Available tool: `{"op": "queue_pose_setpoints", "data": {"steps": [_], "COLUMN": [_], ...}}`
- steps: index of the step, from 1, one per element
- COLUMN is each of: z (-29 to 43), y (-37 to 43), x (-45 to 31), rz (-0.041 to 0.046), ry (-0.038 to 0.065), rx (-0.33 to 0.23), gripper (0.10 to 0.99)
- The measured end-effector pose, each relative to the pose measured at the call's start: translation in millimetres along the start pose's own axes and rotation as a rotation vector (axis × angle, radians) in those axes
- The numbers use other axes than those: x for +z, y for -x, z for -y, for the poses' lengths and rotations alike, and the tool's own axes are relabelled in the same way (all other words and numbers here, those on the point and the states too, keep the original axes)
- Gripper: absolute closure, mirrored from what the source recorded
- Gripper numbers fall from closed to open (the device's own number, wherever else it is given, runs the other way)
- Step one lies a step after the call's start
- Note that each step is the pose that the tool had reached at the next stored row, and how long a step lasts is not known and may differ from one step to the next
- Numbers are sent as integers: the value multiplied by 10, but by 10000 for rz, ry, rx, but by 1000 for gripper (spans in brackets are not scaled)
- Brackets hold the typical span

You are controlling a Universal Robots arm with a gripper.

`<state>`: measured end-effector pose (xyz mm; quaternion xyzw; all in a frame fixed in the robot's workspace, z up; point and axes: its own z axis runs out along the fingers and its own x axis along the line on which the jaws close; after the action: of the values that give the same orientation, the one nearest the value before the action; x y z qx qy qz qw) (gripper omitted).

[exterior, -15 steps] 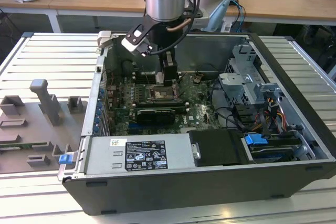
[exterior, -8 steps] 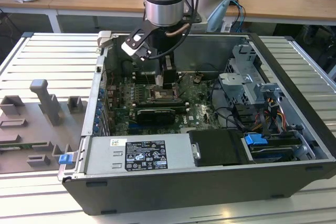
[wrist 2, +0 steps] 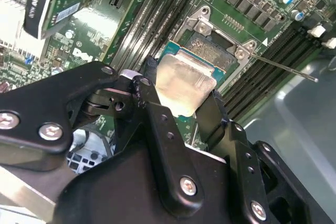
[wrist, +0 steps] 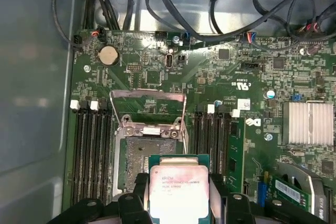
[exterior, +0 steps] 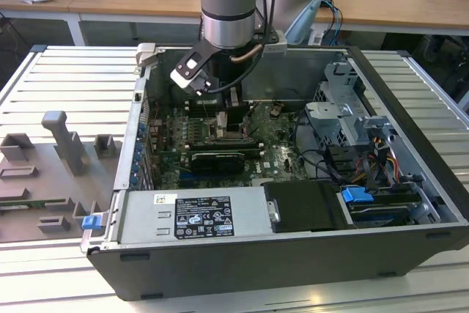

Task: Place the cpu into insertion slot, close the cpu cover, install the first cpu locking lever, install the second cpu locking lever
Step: 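Place the cpu into insertion slot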

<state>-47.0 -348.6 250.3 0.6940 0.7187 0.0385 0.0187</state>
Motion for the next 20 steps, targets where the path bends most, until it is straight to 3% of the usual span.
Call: {"op": "queue_pose_setpoints", "data": {"steps": [5, 10, 14, 17, 20], "z": [8, 17, 23, 25, 17], "y": [-19, -164, -176, -191, -213], "x": [107, 287, 357, 392, 475], "rz": [24, 7, -13, -11, -9], "ry": [11, 8, -10, -4, -55], "rx": [380, 312, 69, 279, 300], "gripper": [545, 545, 545, 545, 545]}}
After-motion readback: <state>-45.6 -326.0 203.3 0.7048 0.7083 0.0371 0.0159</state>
